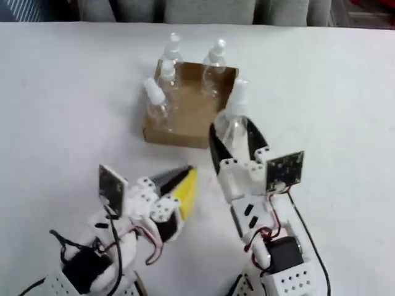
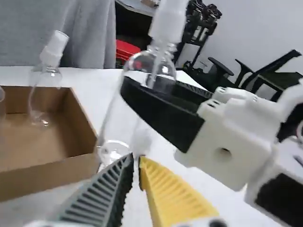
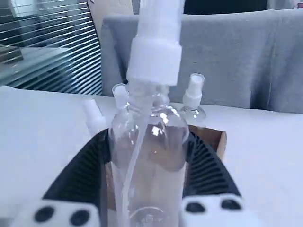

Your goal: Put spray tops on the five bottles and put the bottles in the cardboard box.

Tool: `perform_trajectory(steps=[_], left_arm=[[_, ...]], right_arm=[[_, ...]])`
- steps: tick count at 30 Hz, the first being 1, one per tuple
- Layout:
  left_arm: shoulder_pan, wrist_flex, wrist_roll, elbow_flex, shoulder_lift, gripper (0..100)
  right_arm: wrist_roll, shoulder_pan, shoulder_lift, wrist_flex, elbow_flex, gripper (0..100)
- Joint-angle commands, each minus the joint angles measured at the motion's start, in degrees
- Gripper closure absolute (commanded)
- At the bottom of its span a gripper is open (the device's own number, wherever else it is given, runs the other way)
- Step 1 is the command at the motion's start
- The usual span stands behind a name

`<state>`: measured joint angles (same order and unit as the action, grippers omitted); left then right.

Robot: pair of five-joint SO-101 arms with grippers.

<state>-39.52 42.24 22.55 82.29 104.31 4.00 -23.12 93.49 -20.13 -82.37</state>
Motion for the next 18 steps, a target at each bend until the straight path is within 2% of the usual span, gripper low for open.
perform_trajectory(steps=[1,8,18], left_arm=[[-5.1,-1.1,-0.6,1.0,0.6,98],[-2.0,-10.5,-0.6,8.2,0.4,98],[-1.9,-11.9,-0.6,9.1,0.3,98]], right_arm=[[0.7,-4.1,0.0,1.2,4.7,98.2],[0.6,-12.7,0.0,-10.5,11.6,98.2],[1.8,-13.1,0.5,-27.1,19.3,98.2]])
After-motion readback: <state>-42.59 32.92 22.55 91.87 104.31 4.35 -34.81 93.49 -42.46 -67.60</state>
